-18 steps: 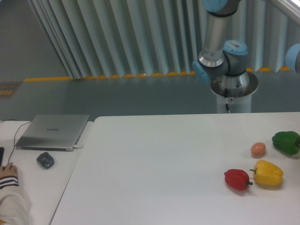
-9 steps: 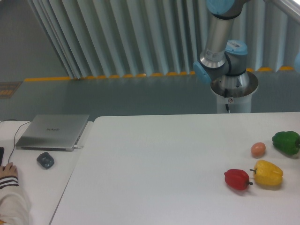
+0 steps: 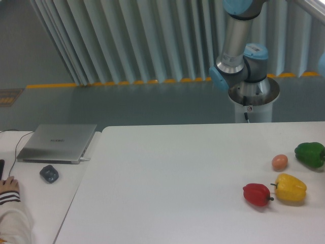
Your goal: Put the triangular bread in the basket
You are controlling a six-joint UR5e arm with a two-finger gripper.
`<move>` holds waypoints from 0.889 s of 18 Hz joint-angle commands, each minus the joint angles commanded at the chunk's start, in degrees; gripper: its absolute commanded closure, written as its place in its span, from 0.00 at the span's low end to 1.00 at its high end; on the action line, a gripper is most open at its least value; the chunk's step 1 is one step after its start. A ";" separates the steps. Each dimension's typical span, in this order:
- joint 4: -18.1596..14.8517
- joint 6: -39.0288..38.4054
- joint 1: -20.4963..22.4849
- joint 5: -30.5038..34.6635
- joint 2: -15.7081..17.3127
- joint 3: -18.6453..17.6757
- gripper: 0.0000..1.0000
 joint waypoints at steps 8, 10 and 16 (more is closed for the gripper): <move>-2.64 -0.62 -3.33 -4.15 1.23 0.18 0.00; -2.47 -0.79 -6.14 -3.97 2.37 0.18 0.00; -3.17 -0.18 -9.40 -3.80 2.90 -0.26 0.00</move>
